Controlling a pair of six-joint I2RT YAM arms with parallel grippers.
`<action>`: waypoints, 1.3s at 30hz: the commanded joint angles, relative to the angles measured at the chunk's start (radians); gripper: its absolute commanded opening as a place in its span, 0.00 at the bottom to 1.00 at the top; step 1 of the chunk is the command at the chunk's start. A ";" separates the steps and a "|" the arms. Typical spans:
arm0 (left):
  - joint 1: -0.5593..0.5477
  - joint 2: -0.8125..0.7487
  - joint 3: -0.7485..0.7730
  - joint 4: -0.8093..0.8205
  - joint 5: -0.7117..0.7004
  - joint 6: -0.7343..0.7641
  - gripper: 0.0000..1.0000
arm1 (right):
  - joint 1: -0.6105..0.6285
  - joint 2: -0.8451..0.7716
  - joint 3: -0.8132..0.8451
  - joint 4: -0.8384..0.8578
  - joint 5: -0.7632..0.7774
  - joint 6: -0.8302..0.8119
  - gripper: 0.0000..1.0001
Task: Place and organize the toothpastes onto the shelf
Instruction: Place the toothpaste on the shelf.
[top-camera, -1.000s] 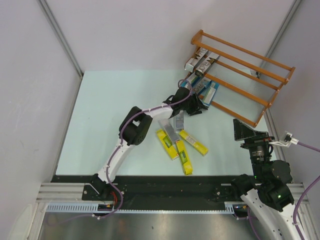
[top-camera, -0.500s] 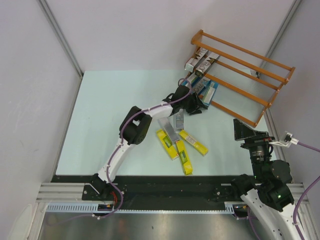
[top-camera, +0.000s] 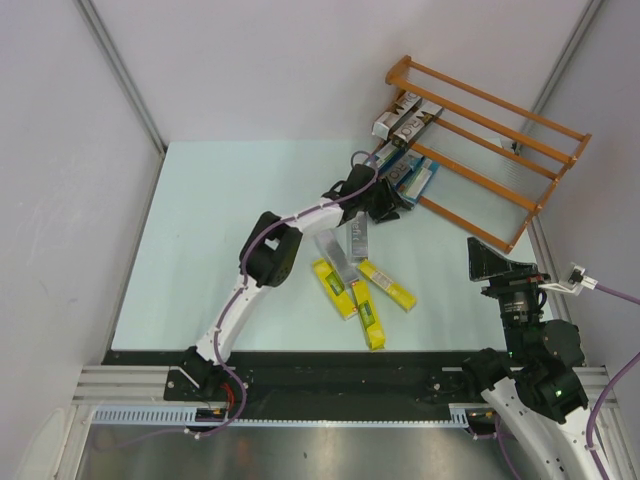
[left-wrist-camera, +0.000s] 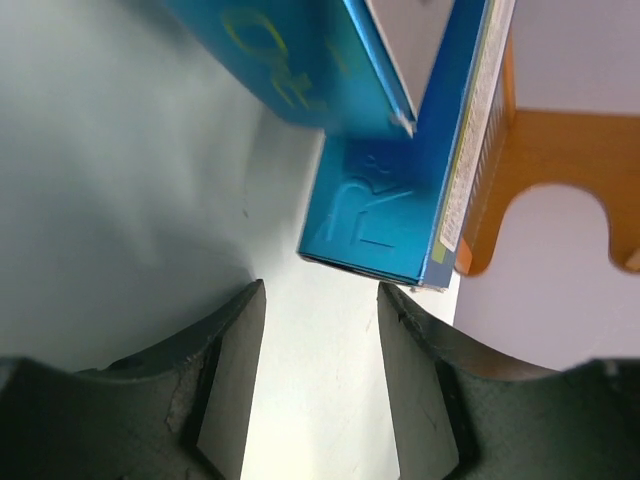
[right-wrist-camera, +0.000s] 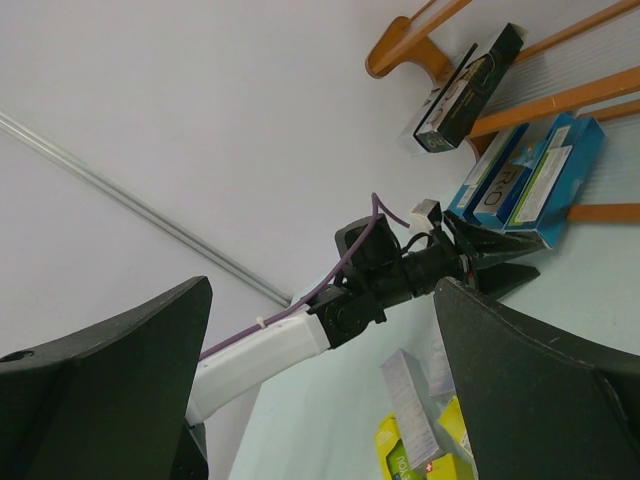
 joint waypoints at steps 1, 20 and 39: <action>0.033 0.007 0.035 0.027 -0.085 -0.006 0.55 | 0.006 -0.008 0.036 0.003 0.024 -0.013 1.00; 0.042 -0.050 -0.057 0.088 -0.088 0.017 0.57 | 0.006 -0.007 0.036 0.000 0.027 -0.008 0.99; 0.036 -0.695 -0.721 0.394 -0.091 0.293 0.86 | 0.006 -0.006 0.036 0.010 -0.005 0.023 1.00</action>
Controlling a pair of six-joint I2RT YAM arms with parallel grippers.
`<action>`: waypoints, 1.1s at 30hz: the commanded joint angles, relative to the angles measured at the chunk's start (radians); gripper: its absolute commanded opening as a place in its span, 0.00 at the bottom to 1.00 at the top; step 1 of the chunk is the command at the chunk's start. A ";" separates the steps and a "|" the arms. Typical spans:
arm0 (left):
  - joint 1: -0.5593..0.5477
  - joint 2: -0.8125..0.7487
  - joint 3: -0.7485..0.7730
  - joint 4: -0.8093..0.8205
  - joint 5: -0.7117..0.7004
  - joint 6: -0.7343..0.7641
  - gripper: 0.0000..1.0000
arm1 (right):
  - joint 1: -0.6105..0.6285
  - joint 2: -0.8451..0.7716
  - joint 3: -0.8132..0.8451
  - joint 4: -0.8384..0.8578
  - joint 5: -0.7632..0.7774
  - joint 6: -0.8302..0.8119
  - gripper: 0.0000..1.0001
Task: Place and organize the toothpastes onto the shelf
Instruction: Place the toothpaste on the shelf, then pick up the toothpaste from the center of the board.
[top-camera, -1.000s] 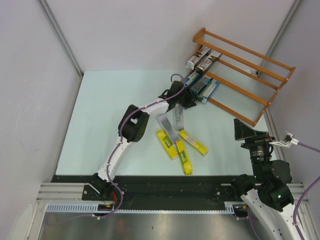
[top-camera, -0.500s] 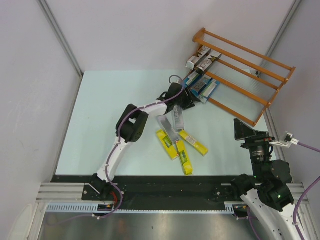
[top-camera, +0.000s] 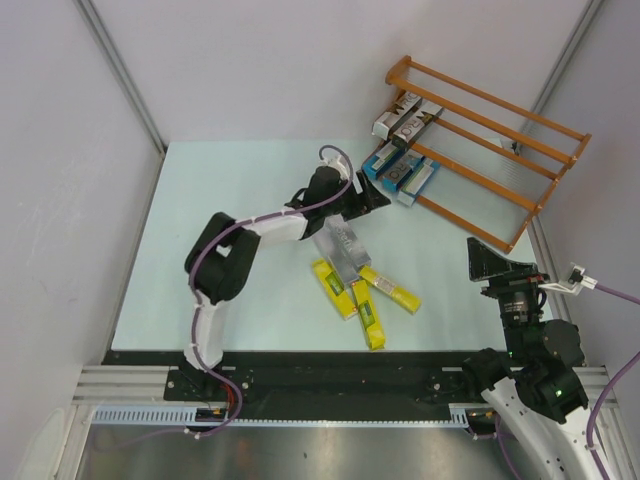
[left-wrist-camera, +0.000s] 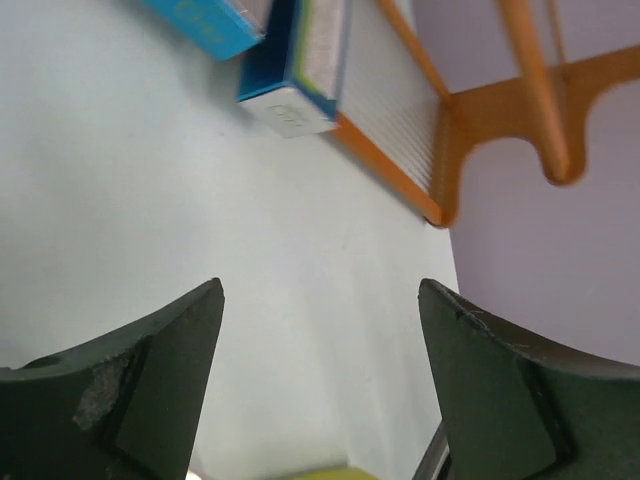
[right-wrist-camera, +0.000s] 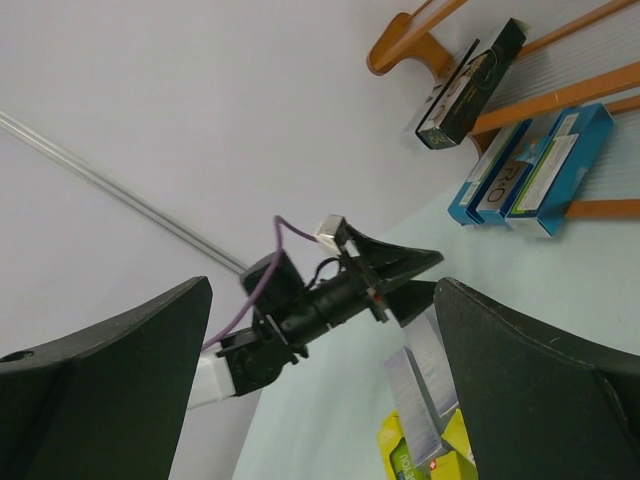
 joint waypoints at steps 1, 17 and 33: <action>-0.011 -0.260 -0.091 0.024 -0.038 0.194 0.89 | 0.003 -0.006 0.036 0.014 -0.006 0.017 1.00; -0.045 -0.699 -0.354 -0.481 -0.590 0.454 1.00 | 0.001 0.042 0.036 0.008 -0.026 0.043 1.00; -0.046 -0.756 -0.428 -0.573 -0.503 0.415 0.95 | 0.001 0.079 0.025 0.028 -0.041 0.052 0.99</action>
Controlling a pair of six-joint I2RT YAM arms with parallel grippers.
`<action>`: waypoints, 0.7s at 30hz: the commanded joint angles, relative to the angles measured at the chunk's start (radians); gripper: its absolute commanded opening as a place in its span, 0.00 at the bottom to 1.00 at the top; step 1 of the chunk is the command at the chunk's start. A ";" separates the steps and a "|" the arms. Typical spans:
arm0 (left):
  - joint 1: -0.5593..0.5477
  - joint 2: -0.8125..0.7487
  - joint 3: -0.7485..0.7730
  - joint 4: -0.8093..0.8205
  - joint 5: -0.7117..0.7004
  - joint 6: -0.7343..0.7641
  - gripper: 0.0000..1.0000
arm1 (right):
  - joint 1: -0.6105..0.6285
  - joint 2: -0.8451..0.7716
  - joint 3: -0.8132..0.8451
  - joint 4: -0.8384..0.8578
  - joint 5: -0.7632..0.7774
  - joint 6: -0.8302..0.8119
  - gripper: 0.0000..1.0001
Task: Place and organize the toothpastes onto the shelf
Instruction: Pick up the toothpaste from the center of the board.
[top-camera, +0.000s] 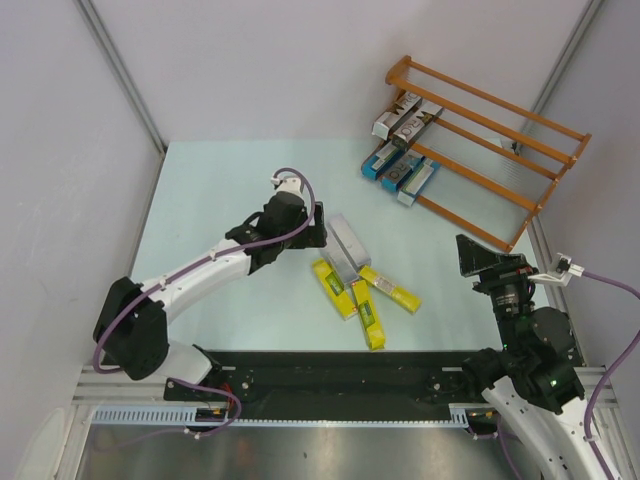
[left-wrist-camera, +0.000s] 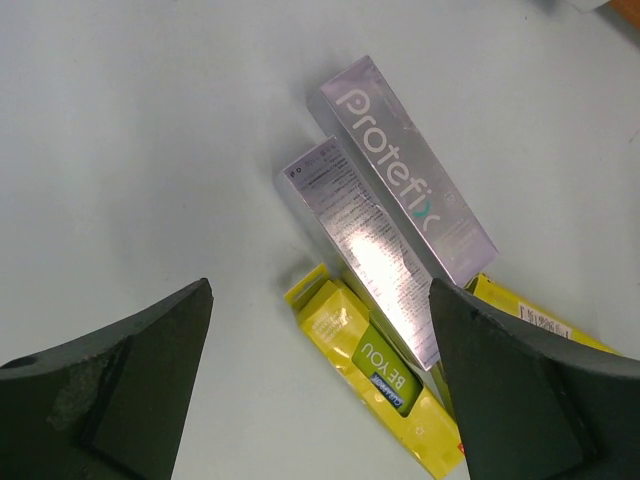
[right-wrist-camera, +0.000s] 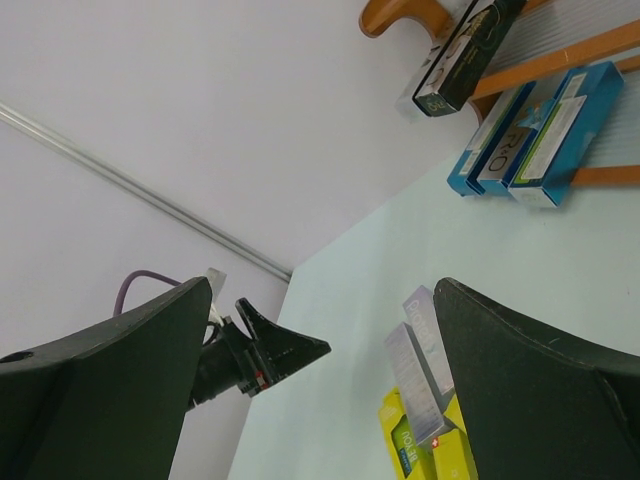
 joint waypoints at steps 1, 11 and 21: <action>-0.007 0.007 0.037 -0.020 0.016 -0.007 0.94 | 0.001 0.001 0.025 0.027 -0.005 0.010 1.00; -0.052 0.240 0.150 -0.075 0.081 -0.019 0.82 | 0.001 -0.016 0.023 0.012 0.014 0.002 1.00; -0.079 0.409 0.232 -0.082 0.117 -0.042 0.80 | 0.001 -0.031 0.023 0.004 0.030 -0.006 1.00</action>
